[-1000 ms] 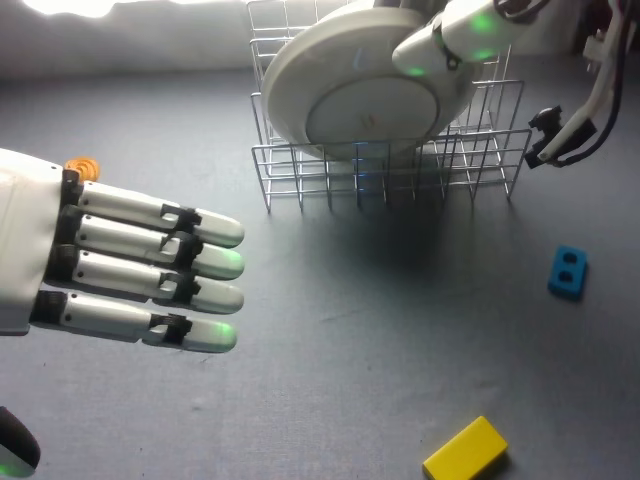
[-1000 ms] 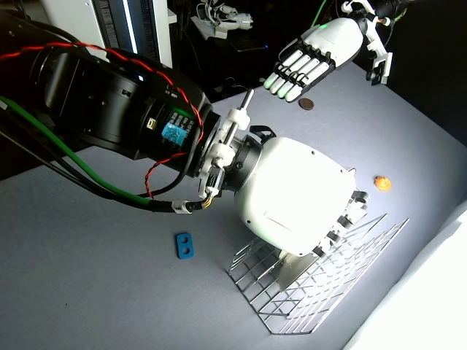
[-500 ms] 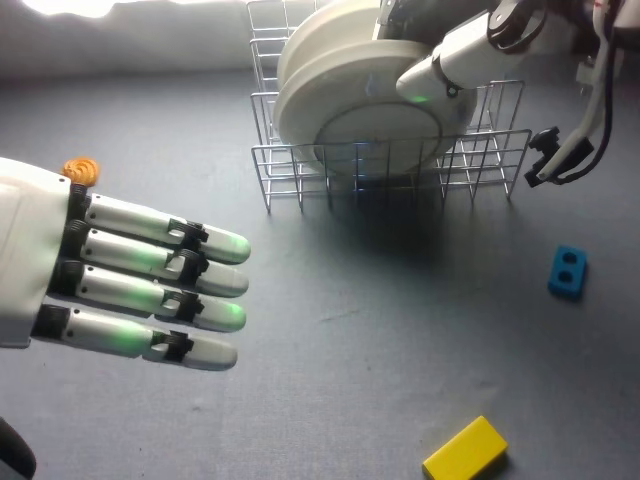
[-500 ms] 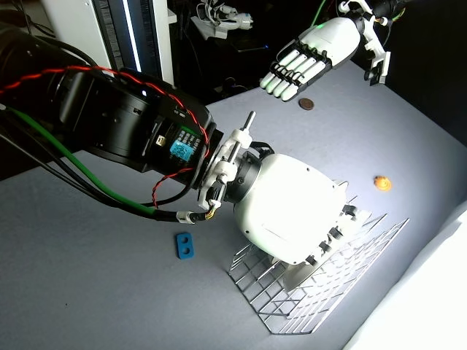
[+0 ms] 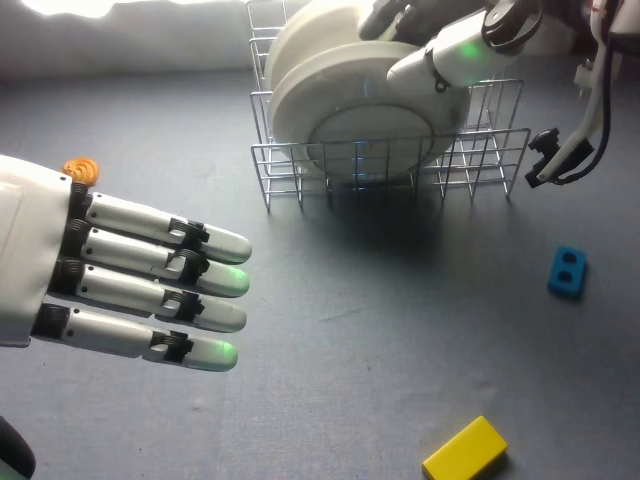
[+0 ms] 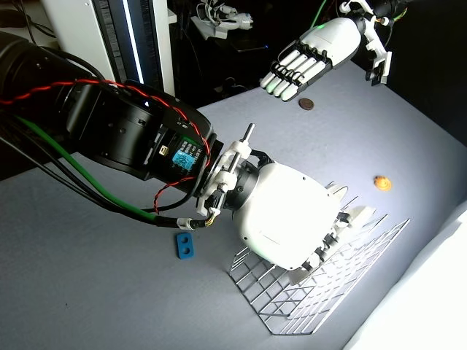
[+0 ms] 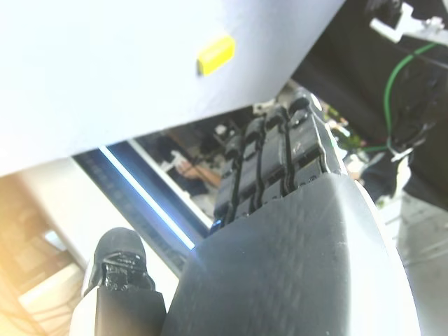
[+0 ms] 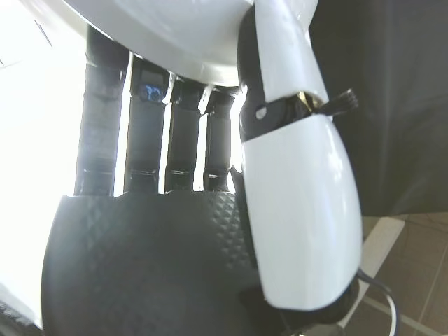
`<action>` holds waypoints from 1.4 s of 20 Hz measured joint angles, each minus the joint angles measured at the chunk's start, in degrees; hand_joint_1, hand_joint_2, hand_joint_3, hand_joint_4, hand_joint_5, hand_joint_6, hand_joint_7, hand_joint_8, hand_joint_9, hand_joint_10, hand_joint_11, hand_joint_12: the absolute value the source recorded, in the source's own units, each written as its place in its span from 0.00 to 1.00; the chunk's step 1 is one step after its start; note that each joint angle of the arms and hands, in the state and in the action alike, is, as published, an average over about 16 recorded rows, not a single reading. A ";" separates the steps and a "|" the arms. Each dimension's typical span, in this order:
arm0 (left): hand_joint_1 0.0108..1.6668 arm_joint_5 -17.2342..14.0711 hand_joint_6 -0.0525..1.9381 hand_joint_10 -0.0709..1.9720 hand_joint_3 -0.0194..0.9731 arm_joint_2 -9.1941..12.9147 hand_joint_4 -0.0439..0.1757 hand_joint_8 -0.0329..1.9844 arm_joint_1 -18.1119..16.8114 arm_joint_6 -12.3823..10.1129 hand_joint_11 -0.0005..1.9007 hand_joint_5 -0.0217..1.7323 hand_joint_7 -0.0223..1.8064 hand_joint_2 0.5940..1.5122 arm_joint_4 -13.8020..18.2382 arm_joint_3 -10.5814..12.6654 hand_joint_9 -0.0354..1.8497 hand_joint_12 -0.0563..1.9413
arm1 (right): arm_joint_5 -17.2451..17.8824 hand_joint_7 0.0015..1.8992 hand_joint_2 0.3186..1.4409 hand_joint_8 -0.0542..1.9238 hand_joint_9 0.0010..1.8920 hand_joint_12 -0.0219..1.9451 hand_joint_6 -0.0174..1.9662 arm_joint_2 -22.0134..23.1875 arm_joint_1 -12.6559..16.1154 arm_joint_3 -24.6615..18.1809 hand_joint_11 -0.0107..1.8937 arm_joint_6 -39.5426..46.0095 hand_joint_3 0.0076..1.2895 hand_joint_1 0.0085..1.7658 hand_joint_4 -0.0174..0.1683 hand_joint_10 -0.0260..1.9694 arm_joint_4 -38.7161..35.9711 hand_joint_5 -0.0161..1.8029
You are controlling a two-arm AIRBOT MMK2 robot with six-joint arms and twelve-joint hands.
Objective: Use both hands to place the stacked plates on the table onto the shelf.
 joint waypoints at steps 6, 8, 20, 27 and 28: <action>0.01 -0.12 0.03 0.04 0.03 -0.05 0.20 0.02 -0.11 0.06 0.01 0.05 0.04 0.59 0.37 0.10 0.03 0.03 | -0.27 0.51 0.63 0.10 0.49 0.64 0.15 1.70 2.33 -2.48 0.30 -0.03 0.01 0.64 0.08 0.15 -1.76 0.42; 0.01 -0.14 0.03 0.04 0.03 -0.05 0.20 0.02 -0.11 0.09 0.01 0.05 0.04 0.59 0.42 0.20 0.03 0.03 | -0.09 0.51 0.63 0.05 0.48 0.65 0.10 2.45 3.17 -4.17 0.28 -0.25 0.01 0.62 0.08 0.13 -3.28 0.42; 0.01 -0.15 0.17 0.25 0.03 -0.05 0.20 0.19 -0.24 0.19 0.11 0.24 0.28 0.67 1.11 1.27 0.23 0.44 | 5.71 0.58 0.69 0.17 0.54 0.70 0.20 5.78 -1.85 -19.19 0.38 -7.40 0.00 0.34 0.08 0.29 -17.56 0.53; 0.03 -0.18 0.43 0.53 0.02 -0.05 0.23 0.45 -0.34 0.19 0.31 0.46 0.52 0.74 1.33 1.58 0.47 0.79 | 10.11 0.66 0.74 0.42 0.64 0.80 0.43 6.08 -7.89 -24.48 0.55 -13.64 0.00 0.21 0.10 0.53 -19.14 0.62; 0.03 -0.19 0.46 0.58 0.02 -0.05 0.23 0.49 -0.34 0.19 0.34 0.49 0.56 0.75 1.33 1.60 0.50 0.84 | 10.66 0.67 0.74 0.45 0.65 0.82 0.46 6.11 -8.49 -24.93 0.57 -14.30 0.00 0.20 0.10 0.57 -19.14 0.64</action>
